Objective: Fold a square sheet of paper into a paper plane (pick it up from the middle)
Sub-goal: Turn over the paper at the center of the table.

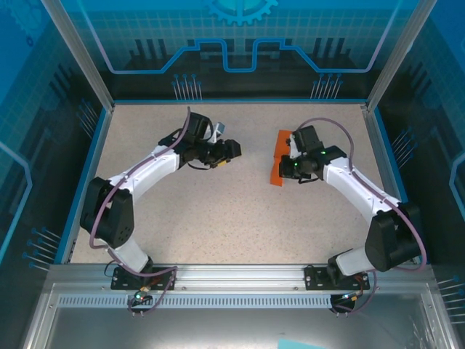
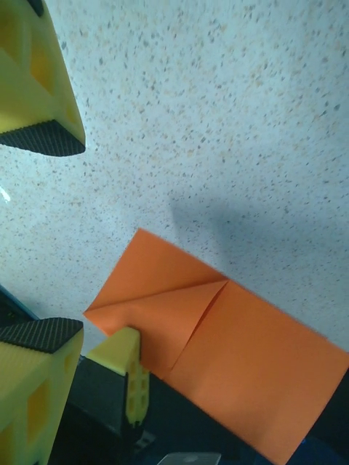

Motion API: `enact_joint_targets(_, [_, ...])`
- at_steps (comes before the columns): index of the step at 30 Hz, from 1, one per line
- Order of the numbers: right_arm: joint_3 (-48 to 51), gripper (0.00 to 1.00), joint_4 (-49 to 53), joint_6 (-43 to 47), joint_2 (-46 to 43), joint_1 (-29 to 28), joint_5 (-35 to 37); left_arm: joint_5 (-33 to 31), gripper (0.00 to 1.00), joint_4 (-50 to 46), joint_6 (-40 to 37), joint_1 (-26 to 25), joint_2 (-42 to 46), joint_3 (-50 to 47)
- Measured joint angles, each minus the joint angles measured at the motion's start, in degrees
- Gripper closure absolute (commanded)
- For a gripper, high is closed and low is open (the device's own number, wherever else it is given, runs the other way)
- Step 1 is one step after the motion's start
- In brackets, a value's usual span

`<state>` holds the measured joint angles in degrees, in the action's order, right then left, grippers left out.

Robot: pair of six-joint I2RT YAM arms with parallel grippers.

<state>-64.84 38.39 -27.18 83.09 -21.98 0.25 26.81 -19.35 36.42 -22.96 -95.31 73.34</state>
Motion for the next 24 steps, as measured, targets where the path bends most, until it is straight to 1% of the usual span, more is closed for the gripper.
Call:
enact_joint_targets(2, [-2.8, 0.99, 4.5, 0.8, 1.6, -3.5, 8.0, -0.1, 0.33, -0.4, -0.5, 0.8, 0.5, -0.1])
enact_joint_targets(5, [-7.1, 0.99, 10.8, 1.1, 6.4, -9.1, 19.6, -0.5, 0.29, -1.0, -0.9, 2.1, 1.6, -1.0])
enact_joint_targets(8, [-9.7, 1.00, 15.1, 0.5, 11.3, -12.9, 27.7, -0.7, 0.25, -2.1, -1.8, 3.1, 2.4, -1.9])
enact_joint_targets(10, [-10.9, 1.00, 17.9, -0.3, 14.6, -14.9, 32.0, -0.7, 0.20, -3.1, -2.4, 3.9, 3.0, -2.4])
enact_joint_targets(11, [-11.6, 0.99, 19.4, -1.0, 16.6, -16.2, 34.1, -0.7, 0.20, -3.5, -2.6, 4.3, 3.4, -2.9])
enact_joint_targets(13, [-12.5, 0.98, 21.0, -1.9, 19.3, -18.3, 36.4, -0.6, 0.17, -4.3, -3.2, 5.5, 4.6, -4.0])
enact_joint_targets(16, [-13.6, 0.95, 23.4, -3.3, 22.9, -21.6, 38.6, -0.7, 0.11, -5.7, -4.0, 7.2, 6.8, -5.4])
enact_joint_targets(18, [-15.0, 0.92, 24.7, -4.2, 25.3, -23.6, 39.0, -0.7, 0.10, -6.4, -4.4, 8.1, 8.2, -6.1])
enact_joint_targets(20, [-16.3, 0.87, 25.2, -4.8, 28.1, -25.7, 38.6, -0.6, 0.10, -7.0, -4.9, 8.9, 9.3, -6.2])
enact_joint_targets(24, [-16.6, 0.82, 24.6, -5.2, 31.2, -28.7, 35.8, -0.6, 0.10, -7.6, -5.4, 9.4, 9.9, -6.2])
